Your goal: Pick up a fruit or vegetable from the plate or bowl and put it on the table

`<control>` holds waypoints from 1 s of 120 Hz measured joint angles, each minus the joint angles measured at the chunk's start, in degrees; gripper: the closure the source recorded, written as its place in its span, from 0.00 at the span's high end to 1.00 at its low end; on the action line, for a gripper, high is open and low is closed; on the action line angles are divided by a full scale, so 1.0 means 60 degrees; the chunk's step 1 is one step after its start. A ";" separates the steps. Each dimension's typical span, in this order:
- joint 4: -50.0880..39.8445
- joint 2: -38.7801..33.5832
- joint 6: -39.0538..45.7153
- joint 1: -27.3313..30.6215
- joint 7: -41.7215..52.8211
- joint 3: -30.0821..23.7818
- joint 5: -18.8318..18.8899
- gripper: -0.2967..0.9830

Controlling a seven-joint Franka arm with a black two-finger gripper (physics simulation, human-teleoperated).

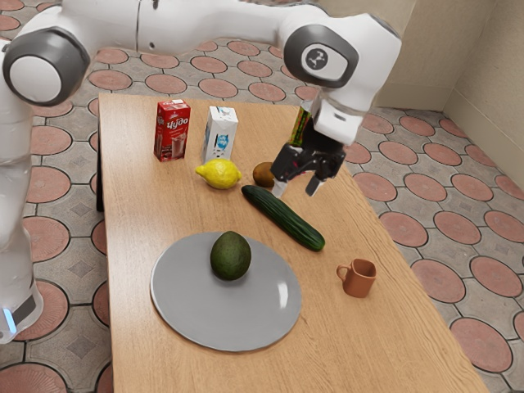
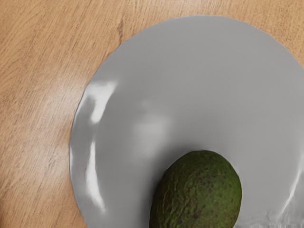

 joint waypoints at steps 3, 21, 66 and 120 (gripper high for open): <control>-0.0223 -0.0070 0.0018 -0.0013 0.0227 -0.0045 0.0049 0.76; -0.1302 -0.0533 0.0154 0.0015 0.1396 -0.0023 0.0261 0.76; -0.4400 -0.2733 0.0725 0.0060 0.3101 -0.0081 -0.0222 0.76; -0.7102 -0.4150 0.3642 0.0050 0.3684 -0.0090 -0.0763 0.76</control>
